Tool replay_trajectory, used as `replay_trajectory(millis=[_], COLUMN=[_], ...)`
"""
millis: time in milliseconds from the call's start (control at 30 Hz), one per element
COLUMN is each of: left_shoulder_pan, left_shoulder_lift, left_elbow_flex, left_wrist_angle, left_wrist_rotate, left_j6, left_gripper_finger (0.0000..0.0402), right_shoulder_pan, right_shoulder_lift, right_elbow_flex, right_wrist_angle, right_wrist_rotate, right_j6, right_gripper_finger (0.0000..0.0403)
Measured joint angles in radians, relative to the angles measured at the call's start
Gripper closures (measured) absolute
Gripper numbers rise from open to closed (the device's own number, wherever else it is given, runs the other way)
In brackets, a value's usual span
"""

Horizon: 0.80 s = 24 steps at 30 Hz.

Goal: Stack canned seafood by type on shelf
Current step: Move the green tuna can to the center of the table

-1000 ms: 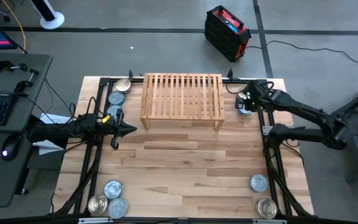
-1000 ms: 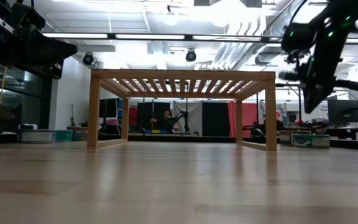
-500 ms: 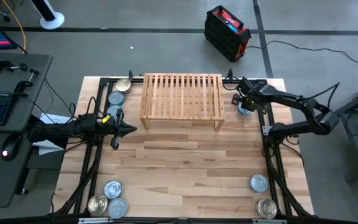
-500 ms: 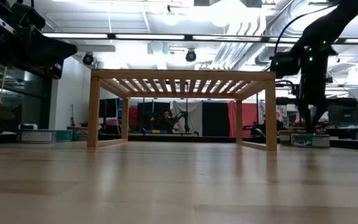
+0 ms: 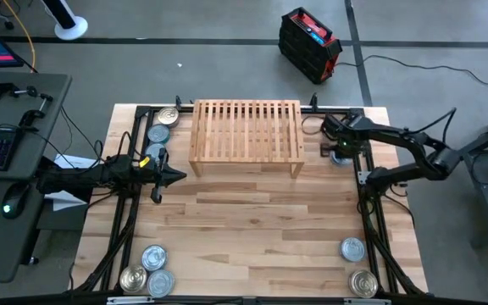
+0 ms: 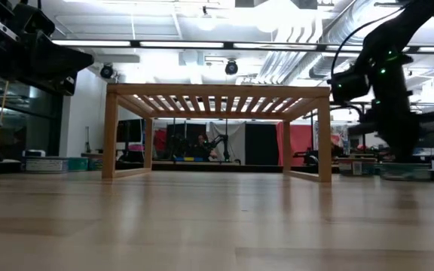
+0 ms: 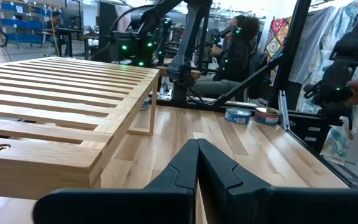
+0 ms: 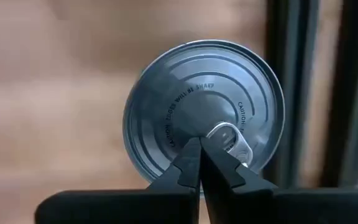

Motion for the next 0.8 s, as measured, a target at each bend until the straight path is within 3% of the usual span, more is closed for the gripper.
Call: replay_trajectory(millis=[500,667,800], left_shoulder_pan=[0.000,0.000,0.000], left_shoulder_lift=[0.000,0.000,0.000], left_elbow_flex=[0.000,0.000,0.000], left_wrist_angle=[0.000,0.000,0.000], left_wrist_rotate=[0.000,0.000,0.000], left_j6=[0.000,0.000,0.000], left_gripper_finger=[0.0401,0.0401,0.0401], right_shoulder_pan=[0.268,0.285,0.234], right_shoulder_lift=[-0.028,-0.028,-0.028], right_elbow_flex=[-0.001,-0.001,0.000], right_wrist_angle=[-0.074,-0.072,-0.059], right_wrist_rotate=[-0.017,0.073,0.120], right_j6=[-0.131,-0.140,-0.138], right_gripper_finger=[0.0403,0.0403,0.0403])
